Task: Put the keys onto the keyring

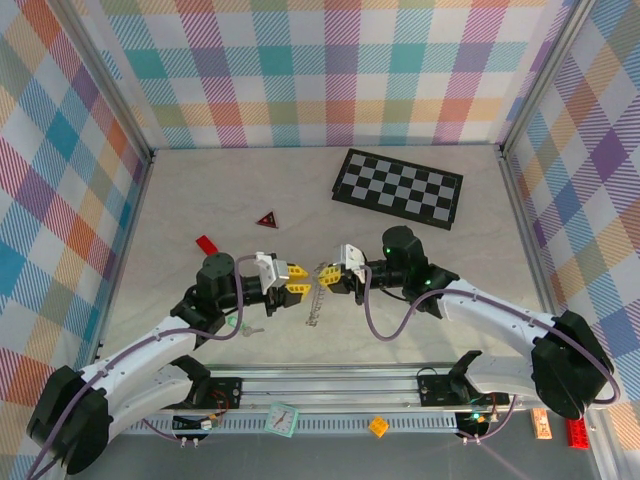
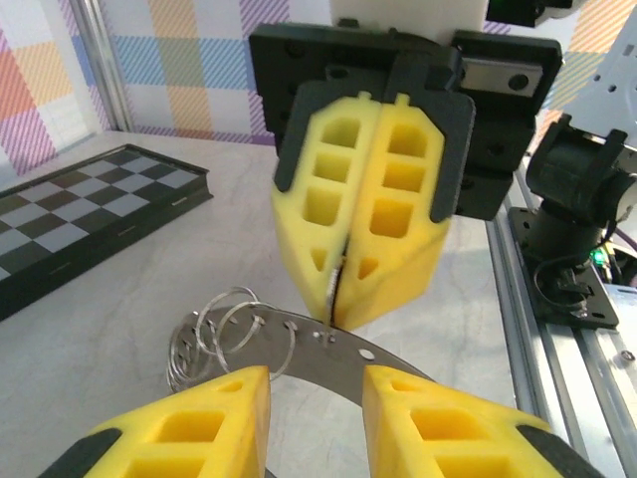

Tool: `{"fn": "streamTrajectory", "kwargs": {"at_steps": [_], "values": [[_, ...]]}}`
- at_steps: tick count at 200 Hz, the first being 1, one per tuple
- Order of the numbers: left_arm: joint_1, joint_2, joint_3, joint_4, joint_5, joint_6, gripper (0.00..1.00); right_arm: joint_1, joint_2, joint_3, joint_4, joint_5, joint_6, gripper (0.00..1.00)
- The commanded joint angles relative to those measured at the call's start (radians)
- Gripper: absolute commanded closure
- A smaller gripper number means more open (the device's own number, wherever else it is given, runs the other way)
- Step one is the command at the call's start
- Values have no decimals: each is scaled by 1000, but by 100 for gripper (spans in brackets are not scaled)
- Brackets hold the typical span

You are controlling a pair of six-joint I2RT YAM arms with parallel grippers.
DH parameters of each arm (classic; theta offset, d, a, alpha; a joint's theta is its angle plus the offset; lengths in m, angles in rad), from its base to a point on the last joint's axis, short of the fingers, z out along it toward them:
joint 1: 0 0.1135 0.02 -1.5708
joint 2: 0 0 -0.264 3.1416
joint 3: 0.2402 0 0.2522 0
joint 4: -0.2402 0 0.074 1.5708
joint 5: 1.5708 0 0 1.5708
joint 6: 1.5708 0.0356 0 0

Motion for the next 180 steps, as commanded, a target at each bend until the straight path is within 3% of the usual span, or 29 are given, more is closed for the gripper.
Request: {"fn": "streamTrajectory", "kwargs": {"at_steps": [1, 89, 134, 144, 159, 180], "values": [[-20, 6, -4, -4, 28, 30, 71, 2, 0, 25, 14, -44, 16, 100], [-34, 29, -7, 73, 29, -6, 81, 14, 40, 37, 62, -133, 56, 100], [-36, 33, -8, 83, 27, -6, 100, 17, 54, 40, 69, -151, 67, 100], [-36, 29, -8, 85, 24, -6, 100, 16, 54, 41, 49, -136, 54, 100], [-36, 21, -4, 75, 3, -5, 100, 16, 39, 37, 11, -67, 25, 78], [-41, 2, 32, -36, -44, 20, 100, 16, 2, 41, -114, 71, -59, 68]]}}
